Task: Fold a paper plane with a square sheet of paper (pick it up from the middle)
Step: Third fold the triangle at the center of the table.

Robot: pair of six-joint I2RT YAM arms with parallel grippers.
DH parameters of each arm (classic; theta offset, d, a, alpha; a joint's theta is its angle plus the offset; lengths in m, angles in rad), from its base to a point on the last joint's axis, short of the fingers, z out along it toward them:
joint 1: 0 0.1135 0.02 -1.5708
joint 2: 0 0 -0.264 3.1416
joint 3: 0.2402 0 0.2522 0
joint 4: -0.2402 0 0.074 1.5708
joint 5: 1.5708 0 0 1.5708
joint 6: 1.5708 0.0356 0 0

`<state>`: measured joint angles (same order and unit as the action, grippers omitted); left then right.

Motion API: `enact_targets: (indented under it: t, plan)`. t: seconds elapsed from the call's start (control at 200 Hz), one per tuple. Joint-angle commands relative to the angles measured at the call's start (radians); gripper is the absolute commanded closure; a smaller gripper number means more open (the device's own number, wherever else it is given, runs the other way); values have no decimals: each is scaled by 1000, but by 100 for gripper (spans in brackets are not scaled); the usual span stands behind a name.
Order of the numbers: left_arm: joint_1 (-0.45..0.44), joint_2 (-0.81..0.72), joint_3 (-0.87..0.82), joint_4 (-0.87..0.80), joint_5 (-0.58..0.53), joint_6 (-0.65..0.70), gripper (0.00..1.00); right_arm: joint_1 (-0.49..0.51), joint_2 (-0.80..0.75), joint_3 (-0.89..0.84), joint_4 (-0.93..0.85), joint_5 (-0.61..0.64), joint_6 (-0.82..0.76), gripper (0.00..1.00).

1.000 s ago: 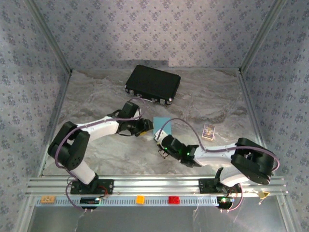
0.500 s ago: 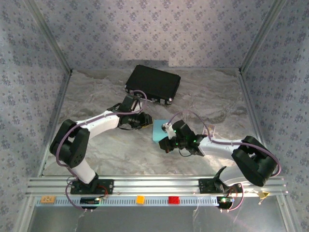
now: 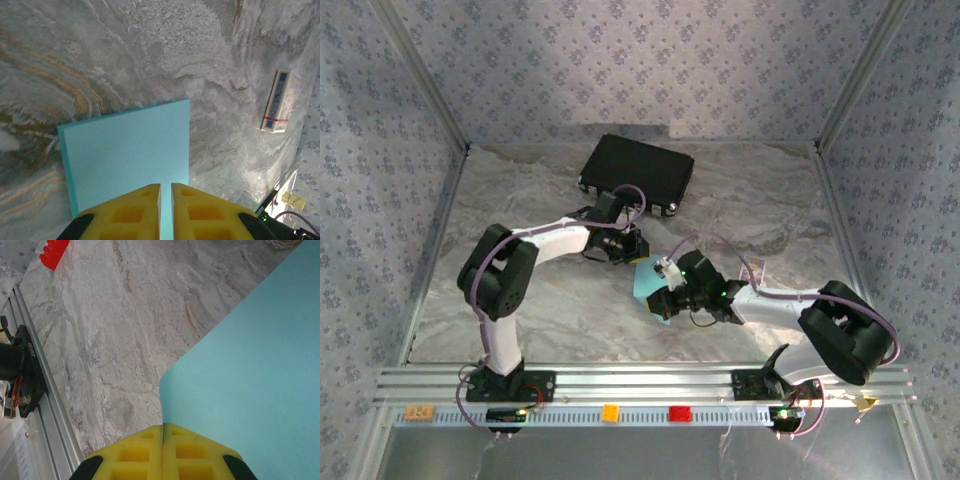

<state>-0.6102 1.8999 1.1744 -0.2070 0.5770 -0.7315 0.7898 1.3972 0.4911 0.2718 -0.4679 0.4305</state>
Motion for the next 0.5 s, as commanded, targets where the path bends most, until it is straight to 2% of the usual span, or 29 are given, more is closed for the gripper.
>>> enact_targets:
  t: [0.0, 0.09, 0.27, 0.495]
  plan:
    - [-9, 54, 53, -18, 42, 47, 89, 1, 18, -19, 27, -2, 20, 95]
    - [-13, 99, 70, -20, 61, 59, 90, 1, 30, -18, 33, -3, 24, 95]
    - [-16, 154, 59, -33, 30, 68, 92, 0, 40, -14, 37, 11, 30, 95]
    - [-16, 176, 36, -40, 6, 73, 95, -26, 40, -6, -42, 100, 34, 95]
